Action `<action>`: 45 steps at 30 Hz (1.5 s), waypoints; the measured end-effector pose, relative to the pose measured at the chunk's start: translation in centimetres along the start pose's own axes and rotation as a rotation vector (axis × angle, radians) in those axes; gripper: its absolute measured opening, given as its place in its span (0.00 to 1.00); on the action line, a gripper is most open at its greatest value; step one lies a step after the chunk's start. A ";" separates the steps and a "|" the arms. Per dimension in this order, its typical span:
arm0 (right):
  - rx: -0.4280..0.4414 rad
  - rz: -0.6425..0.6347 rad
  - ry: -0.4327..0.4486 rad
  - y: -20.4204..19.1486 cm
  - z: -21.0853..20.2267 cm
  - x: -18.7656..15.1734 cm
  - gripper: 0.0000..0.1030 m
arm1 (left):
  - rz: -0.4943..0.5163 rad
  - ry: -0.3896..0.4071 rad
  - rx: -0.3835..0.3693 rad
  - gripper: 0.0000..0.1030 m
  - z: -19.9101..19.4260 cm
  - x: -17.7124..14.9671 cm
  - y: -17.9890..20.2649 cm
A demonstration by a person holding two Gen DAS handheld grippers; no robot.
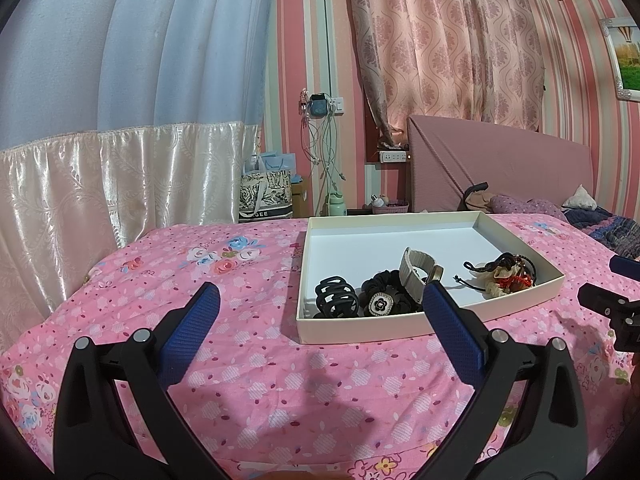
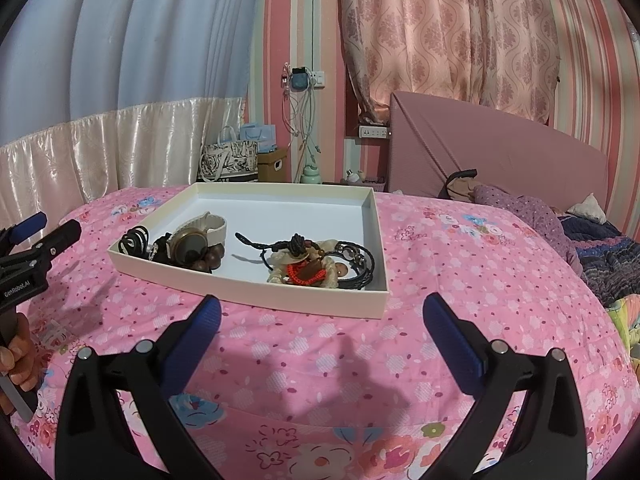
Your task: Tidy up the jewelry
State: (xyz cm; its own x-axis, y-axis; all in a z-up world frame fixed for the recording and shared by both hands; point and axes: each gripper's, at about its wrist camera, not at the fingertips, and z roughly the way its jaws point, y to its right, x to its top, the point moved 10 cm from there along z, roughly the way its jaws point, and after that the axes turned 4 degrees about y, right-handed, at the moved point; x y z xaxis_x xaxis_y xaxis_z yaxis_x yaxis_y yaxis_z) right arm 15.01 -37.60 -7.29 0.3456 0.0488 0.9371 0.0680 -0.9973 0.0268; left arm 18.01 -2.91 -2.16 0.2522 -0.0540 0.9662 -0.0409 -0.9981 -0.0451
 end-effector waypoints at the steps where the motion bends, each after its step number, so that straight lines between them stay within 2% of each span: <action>1: 0.000 0.001 0.000 0.0 0.0 0.0 0.98 | 0.000 -0.001 0.000 0.97 0.0 0.0 0.0; 26: -0.001 0.000 0.002 0.0 0.1 0.1 0.98 | 0.000 0.000 0.002 0.97 0.0 0.0 0.0; 39: 0.001 0.033 -0.009 0.4 0.4 -0.2 0.98 | -0.003 0.020 0.051 0.97 -0.4 -0.1 -0.4; 45: 0.001 0.036 -0.016 0.5 0.5 -0.3 0.98 | -0.011 0.016 0.047 0.97 -0.2 -0.2 -0.5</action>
State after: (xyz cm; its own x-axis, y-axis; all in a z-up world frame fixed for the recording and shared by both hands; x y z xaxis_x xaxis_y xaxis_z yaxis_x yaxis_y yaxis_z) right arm 15.45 -38.04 -7.74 0.3625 0.0139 0.9319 0.0566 -0.9984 -0.0072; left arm 17.80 -2.37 -2.27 0.2372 -0.0425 0.9705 0.0071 -0.9989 -0.0455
